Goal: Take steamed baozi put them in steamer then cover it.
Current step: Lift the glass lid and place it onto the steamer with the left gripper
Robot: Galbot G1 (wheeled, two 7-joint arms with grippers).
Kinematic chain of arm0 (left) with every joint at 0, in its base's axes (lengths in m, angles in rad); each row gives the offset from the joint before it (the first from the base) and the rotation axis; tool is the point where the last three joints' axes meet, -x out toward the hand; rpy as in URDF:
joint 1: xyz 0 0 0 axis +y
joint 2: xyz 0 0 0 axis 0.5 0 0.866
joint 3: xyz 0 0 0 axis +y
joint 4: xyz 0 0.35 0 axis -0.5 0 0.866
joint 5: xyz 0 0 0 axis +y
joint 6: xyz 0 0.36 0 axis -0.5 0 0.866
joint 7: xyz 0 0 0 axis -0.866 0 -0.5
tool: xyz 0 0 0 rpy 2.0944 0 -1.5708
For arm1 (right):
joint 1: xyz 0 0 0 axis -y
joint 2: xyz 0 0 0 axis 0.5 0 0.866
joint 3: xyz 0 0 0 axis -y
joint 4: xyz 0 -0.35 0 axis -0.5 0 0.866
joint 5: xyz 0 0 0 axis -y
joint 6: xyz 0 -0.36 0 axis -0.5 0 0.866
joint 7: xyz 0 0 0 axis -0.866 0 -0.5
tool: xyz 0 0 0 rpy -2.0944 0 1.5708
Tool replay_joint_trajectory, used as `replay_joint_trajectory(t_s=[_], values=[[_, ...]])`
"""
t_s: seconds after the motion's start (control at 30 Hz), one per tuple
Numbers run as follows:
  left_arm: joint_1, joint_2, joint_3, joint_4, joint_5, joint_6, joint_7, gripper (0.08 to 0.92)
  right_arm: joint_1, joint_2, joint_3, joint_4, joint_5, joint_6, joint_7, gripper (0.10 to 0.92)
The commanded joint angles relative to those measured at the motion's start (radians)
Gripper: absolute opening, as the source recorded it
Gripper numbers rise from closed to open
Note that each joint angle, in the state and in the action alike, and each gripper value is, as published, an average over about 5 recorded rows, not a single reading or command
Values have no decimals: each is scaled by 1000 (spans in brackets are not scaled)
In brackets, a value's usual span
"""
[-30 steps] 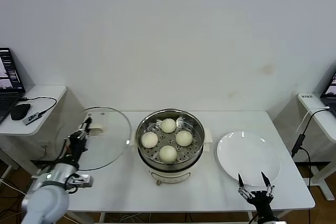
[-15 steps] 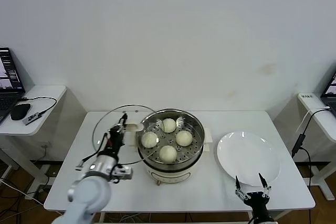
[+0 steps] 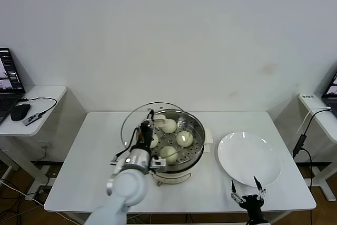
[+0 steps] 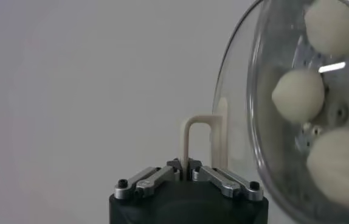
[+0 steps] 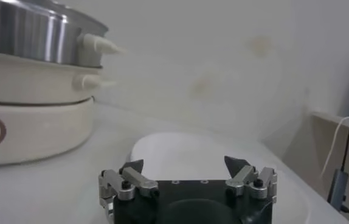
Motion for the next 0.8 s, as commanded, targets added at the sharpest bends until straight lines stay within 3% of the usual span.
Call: replay_joint_trajectory(t_s=[0.03, 0.37, 0.8], values=[[-69, -118, 136, 79, 81, 54, 51, 138, 2, 4, -1, -13, -24, 4, 3, 823], [-50, -151, 134, 157, 144, 37, 53, 138, -1, -4, 3, -8, -14, 10, 4, 823], [-38, -141, 88, 159, 162, 22, 48, 138, -8, -6, -2, -12, -15, 18, 2, 823]])
